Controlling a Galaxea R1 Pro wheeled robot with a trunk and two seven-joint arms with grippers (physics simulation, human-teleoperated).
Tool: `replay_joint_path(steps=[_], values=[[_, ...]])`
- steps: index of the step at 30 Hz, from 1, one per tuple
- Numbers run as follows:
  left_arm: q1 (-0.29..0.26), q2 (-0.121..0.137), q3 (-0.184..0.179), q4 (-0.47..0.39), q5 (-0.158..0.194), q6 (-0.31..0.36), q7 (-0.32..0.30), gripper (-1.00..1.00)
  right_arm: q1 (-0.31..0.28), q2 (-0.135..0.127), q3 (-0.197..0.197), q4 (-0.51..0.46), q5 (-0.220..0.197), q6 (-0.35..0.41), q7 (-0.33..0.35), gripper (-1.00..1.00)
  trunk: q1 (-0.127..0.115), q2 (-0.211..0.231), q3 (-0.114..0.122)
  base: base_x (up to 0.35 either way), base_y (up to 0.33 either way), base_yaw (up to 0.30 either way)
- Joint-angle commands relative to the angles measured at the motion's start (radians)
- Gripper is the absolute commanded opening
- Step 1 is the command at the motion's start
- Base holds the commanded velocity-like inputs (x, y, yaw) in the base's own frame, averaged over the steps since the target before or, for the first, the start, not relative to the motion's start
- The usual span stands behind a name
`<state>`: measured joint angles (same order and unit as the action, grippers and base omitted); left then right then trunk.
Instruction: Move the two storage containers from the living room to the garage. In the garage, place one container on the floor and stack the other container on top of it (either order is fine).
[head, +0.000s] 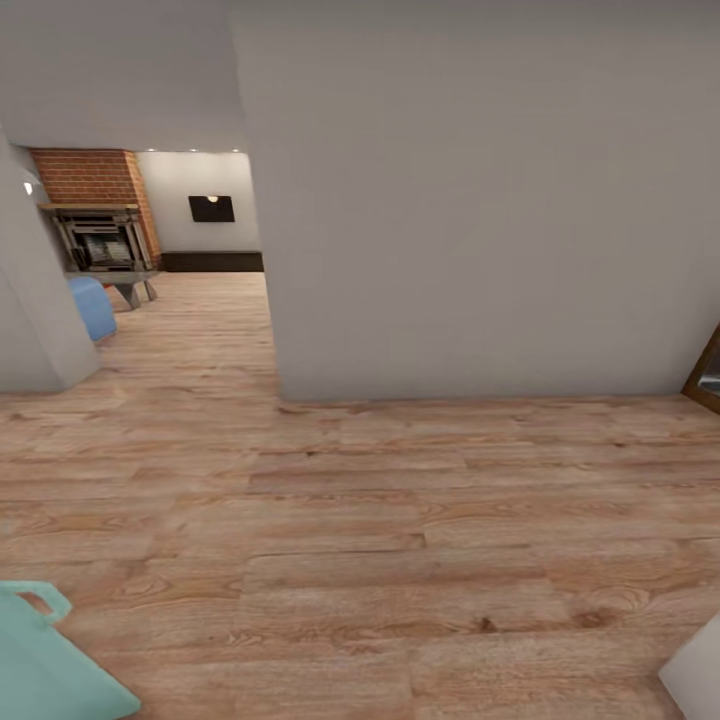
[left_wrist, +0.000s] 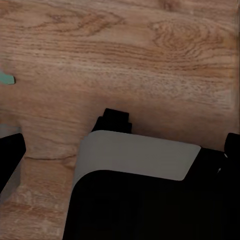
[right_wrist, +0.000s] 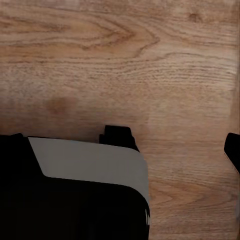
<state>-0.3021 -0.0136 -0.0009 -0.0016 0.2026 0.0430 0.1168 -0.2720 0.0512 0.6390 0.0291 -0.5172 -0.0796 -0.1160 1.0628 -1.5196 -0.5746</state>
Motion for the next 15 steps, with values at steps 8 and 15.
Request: replay_joint_path(steps=[8, 15], values=[[-0.001, 0.0, -0.001, 0.0, 0.006, 0.003, 0.003, 1.0, -0.001, 0.001, 0.008, 0.003, -0.01, -0.006, -0.001, 1.0, 0.001, 0.0, -0.001, 0.322, 0.0, 0.0], [-0.001, 0.001, -0.001, -0.001, 0.006, 0.003, 0.003, 1.0, -0.001, 0.002, 0.008, 0.003, -0.011, -0.005, -0.001, 1.0, 0.001, 0.0, -0.001, 0.322, 0.0, 0.0]])
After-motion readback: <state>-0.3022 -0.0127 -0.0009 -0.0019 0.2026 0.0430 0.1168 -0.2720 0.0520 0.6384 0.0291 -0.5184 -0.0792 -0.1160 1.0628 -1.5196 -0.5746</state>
